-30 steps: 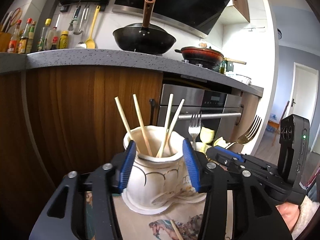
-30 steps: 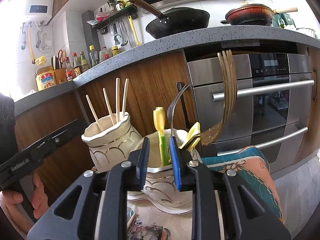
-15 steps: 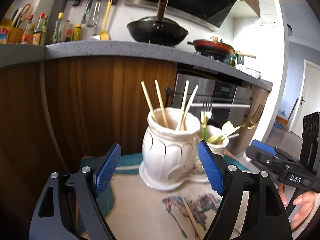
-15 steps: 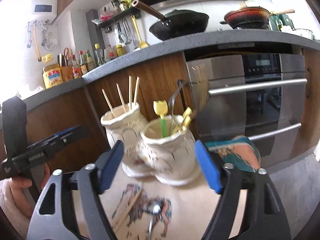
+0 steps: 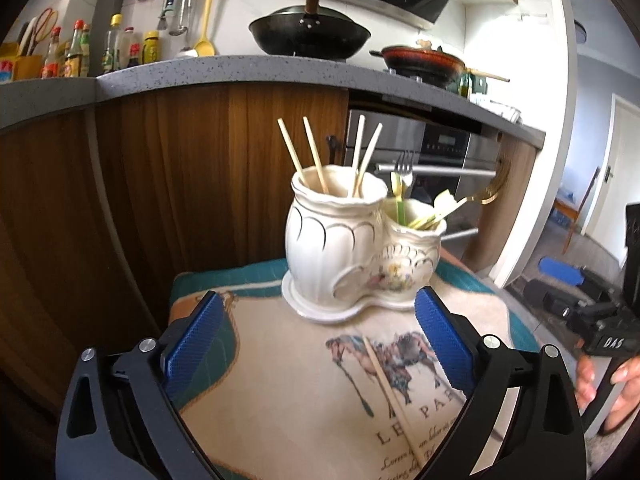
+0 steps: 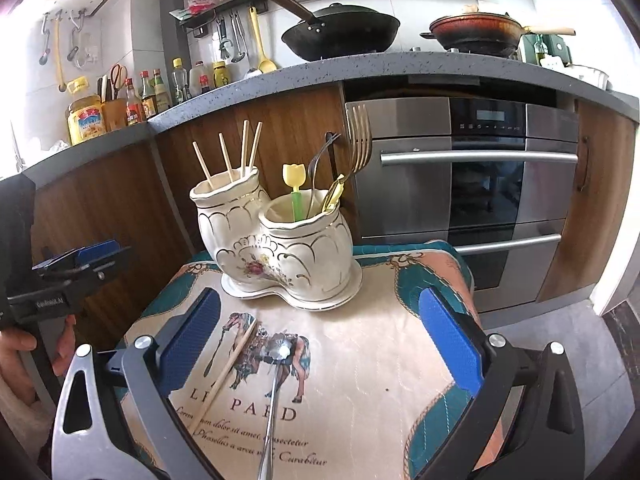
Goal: Organize utensils
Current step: 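Move both open tools back over the remaining utensils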
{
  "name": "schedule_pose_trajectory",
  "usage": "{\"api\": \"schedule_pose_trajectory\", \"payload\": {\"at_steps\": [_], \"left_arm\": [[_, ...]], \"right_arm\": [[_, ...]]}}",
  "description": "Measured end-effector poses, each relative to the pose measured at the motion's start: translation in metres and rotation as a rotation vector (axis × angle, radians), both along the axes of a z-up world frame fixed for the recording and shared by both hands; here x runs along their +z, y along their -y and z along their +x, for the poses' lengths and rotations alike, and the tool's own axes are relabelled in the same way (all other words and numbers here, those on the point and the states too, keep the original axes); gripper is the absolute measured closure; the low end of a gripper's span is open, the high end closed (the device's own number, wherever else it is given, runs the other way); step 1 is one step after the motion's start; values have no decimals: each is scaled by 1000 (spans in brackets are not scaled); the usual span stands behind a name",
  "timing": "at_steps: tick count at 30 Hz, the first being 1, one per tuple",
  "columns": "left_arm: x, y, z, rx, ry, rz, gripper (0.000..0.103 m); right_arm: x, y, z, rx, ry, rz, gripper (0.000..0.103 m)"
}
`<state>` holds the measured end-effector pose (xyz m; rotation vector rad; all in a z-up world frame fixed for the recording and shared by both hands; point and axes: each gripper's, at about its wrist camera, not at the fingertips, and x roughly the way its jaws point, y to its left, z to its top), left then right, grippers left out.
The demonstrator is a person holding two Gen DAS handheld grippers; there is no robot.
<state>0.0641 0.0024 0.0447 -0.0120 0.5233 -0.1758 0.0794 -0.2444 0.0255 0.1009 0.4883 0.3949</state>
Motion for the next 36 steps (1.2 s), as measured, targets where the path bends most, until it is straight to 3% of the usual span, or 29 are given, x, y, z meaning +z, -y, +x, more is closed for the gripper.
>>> {"api": "schedule_pose_trajectory", "payload": {"at_steps": [8,16,22,31,36], "left_arm": [[-22,16,-1,18,-166,89,7],[-53,27,-5,-18,-305,91,7],[-68,39,-9,-57,-352,130,8],[-82,62,-13,-114,-397,172,8],[-91,74,-13,-145,-421,233,13]], "right_arm": [[2,-1,-10,-12,-12,-24,5],[-14,-1,-12,-17,-81,-74,5],[-31,1,-13,-20,-129,-108,5],[-33,12,-10,-39,-155,-73,5],[-38,11,-9,-29,-166,-78,5]]}}
